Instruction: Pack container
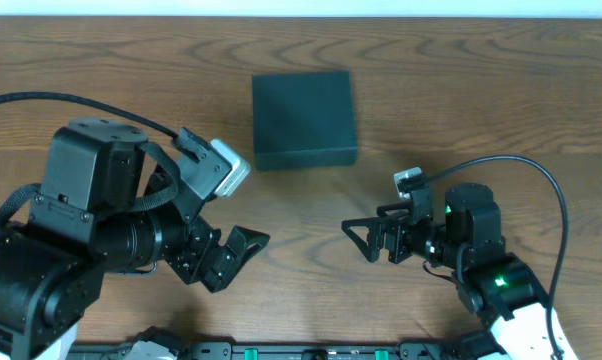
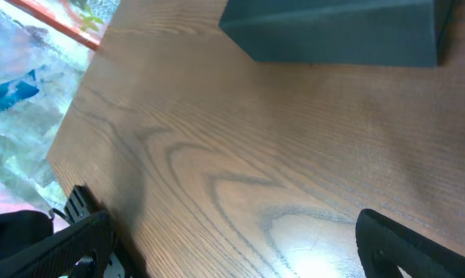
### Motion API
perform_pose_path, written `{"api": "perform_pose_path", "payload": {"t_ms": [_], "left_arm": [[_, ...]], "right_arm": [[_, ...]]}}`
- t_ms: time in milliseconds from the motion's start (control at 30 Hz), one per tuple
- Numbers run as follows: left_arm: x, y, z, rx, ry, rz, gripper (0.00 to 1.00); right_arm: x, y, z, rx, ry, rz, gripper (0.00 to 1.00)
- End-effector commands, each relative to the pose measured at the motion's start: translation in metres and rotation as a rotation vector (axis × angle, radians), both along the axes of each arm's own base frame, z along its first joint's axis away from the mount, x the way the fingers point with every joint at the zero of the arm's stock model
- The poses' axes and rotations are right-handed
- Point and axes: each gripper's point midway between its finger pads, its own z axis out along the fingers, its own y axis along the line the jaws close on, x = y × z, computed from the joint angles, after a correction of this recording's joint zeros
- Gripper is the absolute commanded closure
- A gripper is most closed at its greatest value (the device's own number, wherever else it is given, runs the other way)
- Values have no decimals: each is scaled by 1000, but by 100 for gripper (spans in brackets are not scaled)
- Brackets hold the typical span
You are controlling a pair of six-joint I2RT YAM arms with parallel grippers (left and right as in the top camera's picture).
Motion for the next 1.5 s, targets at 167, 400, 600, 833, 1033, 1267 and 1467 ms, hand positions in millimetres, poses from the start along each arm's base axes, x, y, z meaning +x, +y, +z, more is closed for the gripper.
{"api": "perform_pose_path", "payload": {"t_ms": [167, 400, 600, 833, 1033, 1267, 1467], "left_arm": [[-29, 20, 23, -17, -171, 25, 5], [-69, 62, 44, -17, -386, 152, 5], [-55, 131, 21, 16, -420, 648, 5], [-28, 163, -54, 71, -547, 868, 5], [-6, 164, -120, 94, -507, 940, 5], [11, 156, -182, 94, -374, 991, 5], [15, 153, -197, 76, -377, 989, 5]], "right_arm": [[2, 0, -7, -3, 34, 1, 1], [2, 0, -8, -5, 39, 1, 1], [2, 0, -8, -5, 39, 1, 1], [2, 0, -8, -5, 39, 1, 1], [2, 0, -8, -5, 39, 1, 1], [2, 0, -8, -5, 39, 1, 1], [2, 0, -8, -5, 39, 1, 1]]}}
